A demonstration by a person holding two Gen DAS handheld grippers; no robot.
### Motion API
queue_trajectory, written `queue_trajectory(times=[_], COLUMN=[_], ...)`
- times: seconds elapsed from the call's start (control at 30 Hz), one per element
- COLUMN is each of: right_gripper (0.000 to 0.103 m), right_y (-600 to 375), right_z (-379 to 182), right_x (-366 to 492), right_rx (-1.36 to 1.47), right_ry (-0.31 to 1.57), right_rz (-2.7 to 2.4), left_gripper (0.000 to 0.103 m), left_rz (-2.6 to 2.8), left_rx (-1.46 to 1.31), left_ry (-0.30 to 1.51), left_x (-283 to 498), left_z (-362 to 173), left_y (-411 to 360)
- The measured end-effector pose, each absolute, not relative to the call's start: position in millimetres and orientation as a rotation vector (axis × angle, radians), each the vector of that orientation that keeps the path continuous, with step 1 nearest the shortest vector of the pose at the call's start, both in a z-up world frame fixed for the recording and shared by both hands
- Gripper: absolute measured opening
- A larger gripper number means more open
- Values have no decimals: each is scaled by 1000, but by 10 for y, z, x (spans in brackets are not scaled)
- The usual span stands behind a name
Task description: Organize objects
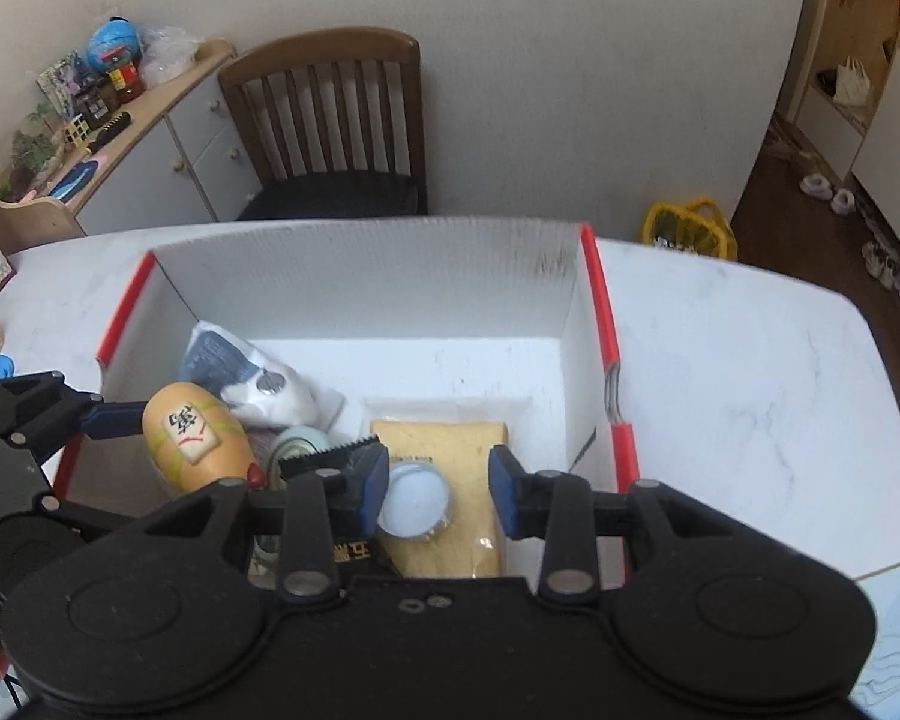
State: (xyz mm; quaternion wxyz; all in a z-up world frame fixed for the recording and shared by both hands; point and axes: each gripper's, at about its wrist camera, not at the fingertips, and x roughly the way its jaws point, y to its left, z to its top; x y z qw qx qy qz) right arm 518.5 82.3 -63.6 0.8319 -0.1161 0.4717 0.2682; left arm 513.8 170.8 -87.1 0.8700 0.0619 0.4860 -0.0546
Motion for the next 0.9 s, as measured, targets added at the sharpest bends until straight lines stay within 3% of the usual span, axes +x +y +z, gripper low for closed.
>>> queue_trajectory(times=[0.47,0.67,0.9], right_gripper=[41,64,70], right_y=[817,707,539], right_z=[-693,-532,-278], right_x=[5095,4994,4859], right_rx=[-251,-230,-200], right_ry=[1025,972,913], right_rz=[605,634,667], left_gripper=[76,76,77], left_rz=[-130,-111,-87], left_rx=[168,128,54], left_ry=[1054,994,893], left_x=[5163,5043,4755], left_z=[-913,-724,-408], left_y=[1650,1683,1708])
